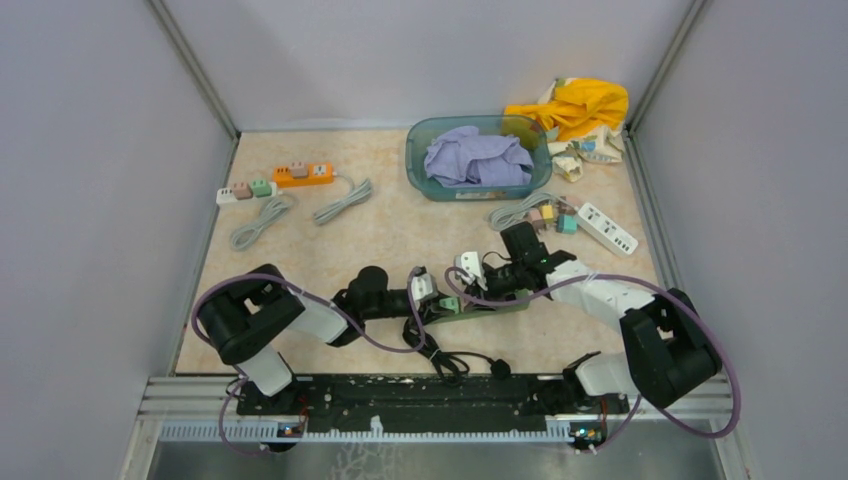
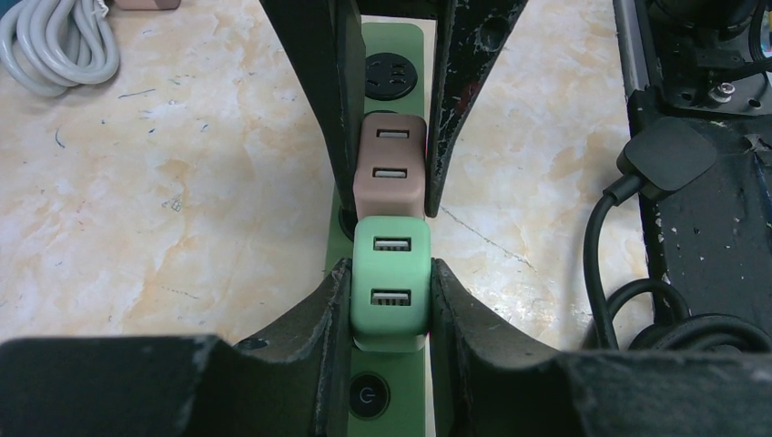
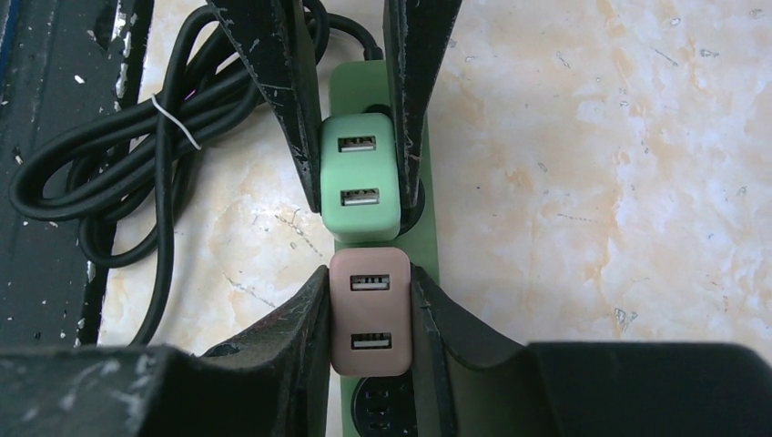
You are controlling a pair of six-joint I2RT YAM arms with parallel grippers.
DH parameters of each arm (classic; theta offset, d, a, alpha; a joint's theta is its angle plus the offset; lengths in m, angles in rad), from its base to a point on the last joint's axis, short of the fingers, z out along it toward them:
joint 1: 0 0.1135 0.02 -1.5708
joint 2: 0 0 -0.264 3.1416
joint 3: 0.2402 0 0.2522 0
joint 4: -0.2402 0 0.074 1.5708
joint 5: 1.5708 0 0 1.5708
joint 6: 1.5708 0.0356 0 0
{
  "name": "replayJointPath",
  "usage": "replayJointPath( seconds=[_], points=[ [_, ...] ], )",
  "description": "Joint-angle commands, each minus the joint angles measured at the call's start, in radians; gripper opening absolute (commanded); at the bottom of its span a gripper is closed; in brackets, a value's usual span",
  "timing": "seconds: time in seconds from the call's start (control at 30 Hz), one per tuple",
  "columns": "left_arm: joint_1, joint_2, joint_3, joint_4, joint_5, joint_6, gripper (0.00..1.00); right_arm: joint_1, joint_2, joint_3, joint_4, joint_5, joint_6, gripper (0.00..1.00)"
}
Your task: Pull the plug off the socket
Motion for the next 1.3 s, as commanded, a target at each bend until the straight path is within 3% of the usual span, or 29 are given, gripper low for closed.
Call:
replayJointPath(
  seconds=[0.0, 0.23, 0.43, 0.6, 0.87, 1.03, 1.27],
  points=[
    [0.002, 0.046, -0.013, -0.155, -0.011, 0.0, 0.01, 0.058, -0.039, 0.033, 0.143, 0.007, 0.054, 0.0],
    [0.001, 0.053, -0.002, -0.175, -0.013, -0.001, 0.01, 0.108, -0.016, 0.09, 0.156, 0.056, 0.157, 0.0],
    [0.002, 0.043, -0.013, -0.182, -0.015, -0.001, 0.01, -0.074, -0.053, 0.07, 0.015, -0.155, -0.028, 0.0],
    [0.002, 0.045, -0.012, -0.181, -0.008, 0.002, 0.01, -0.087, -0.07, 0.031, 0.04, -0.183, -0.062, 0.0],
    [0.0, 0.049, -0.006, -0.178, -0.004, -0.019, 0.01, 0.041, -0.052, 0.045, 0.183, -0.057, 0.146, 0.0],
    [0.0, 0.048, -0.002, -0.187, -0.006, -0.024, 0.01, 0.041, -0.023, 0.075, 0.258, 0.067, 0.308, 0.0],
    [0.001, 0.053, 0.001, -0.216, -0.006, -0.024, 0.01, -0.026, -0.066, 0.067, 0.121, -0.045, 0.125, 0.0]
  ],
)
